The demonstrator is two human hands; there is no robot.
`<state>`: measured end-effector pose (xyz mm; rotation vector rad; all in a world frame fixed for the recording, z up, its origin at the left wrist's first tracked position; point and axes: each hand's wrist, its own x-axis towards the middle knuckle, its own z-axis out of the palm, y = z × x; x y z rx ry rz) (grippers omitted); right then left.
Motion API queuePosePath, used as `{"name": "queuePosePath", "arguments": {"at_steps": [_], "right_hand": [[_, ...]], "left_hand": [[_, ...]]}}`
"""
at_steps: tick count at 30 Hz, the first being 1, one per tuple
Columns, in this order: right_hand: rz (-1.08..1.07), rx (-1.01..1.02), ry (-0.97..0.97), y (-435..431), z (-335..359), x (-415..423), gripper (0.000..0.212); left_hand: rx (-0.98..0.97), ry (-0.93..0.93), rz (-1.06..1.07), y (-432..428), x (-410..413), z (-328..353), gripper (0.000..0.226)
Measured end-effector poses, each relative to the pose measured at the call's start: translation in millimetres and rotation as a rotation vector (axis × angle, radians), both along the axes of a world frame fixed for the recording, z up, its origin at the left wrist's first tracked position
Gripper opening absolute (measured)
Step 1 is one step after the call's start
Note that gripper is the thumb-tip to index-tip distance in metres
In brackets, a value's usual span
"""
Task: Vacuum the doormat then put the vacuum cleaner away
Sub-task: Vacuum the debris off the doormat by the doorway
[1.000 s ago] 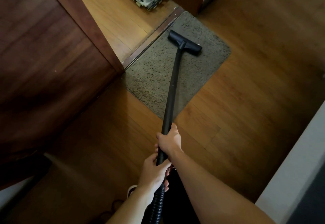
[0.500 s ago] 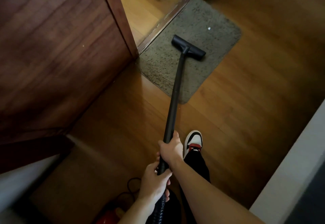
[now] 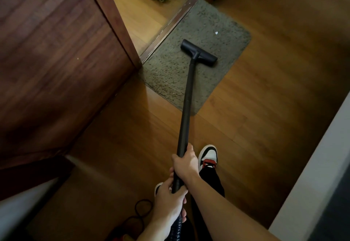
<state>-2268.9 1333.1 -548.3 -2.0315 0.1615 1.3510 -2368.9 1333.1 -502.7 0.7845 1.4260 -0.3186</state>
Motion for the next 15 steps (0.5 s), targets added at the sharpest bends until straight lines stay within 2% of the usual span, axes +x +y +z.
{"name": "queuePosePath", "arguments": {"at_steps": [8, 15], "right_hand": [[0.003, 0.023, 0.012, 16, -8, 58, 0.057], [0.016, 0.001, 0.023, 25, -13, 118, 0.058]], "left_hand": [[-0.006, -0.003, -0.038, 20, 57, -5, 0.008], [-0.035, 0.006, -0.010, 30, 117, -11, 0.005]]}}
